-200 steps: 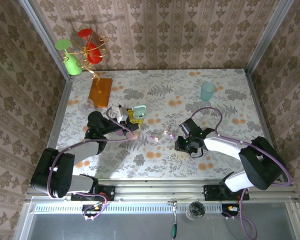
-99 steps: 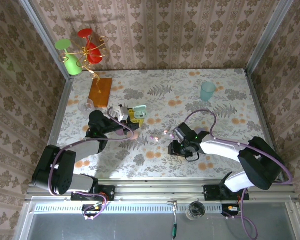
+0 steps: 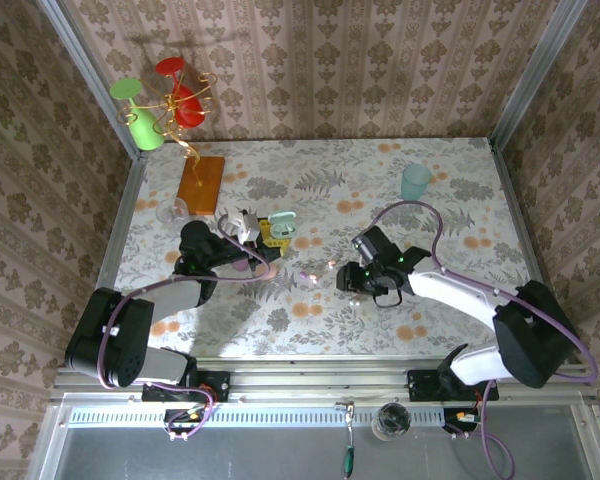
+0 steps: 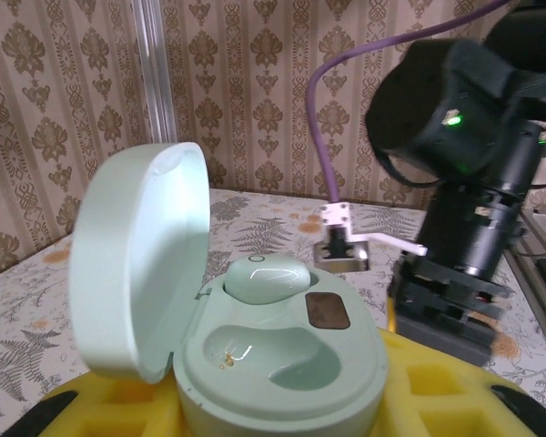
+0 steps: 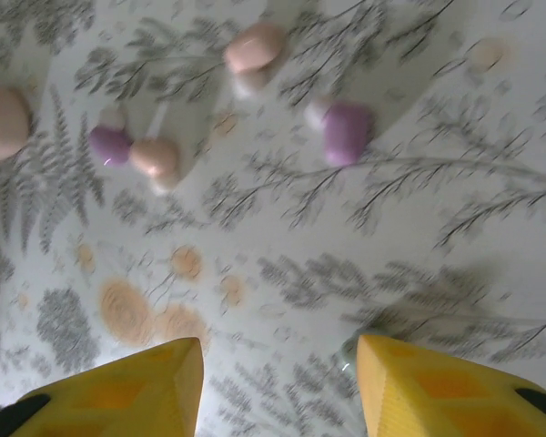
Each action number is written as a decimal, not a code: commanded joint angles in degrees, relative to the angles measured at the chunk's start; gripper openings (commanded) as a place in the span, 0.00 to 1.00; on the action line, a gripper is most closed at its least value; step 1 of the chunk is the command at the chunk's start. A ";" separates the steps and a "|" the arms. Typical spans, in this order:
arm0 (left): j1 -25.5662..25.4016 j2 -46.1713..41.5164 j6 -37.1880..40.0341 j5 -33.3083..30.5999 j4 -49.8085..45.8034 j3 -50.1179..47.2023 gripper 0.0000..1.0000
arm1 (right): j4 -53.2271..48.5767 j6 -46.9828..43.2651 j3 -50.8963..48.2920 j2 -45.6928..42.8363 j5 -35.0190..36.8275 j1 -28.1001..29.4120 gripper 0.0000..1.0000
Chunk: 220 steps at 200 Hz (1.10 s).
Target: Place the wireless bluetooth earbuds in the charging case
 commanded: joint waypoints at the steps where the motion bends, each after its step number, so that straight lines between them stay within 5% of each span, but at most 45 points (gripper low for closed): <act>1: -0.50 0.43 -0.49 0.96 1.27 1.82 0.29 | -1.32 -4.37 1.46 5.06 -1.05 -2.13 0.52; 79: -1.21 0.44 -0.13 0.33 0.92 1.47 0.29 | 2.86 -1.93 -2.24 9.34 -8.17 -0.77 0.52; 163: -1.73 0.87 0.05 0.37 0.84 1.93 0.28 | 1.10 4.03 -5.92 2.21 -7.66 5.23 0.52; 220: -2.27 1.47 0.13 0.38 0.88 2.37 0.28 | -3.52 0.11 -4.15 0.03 -3.73 4.76 0.52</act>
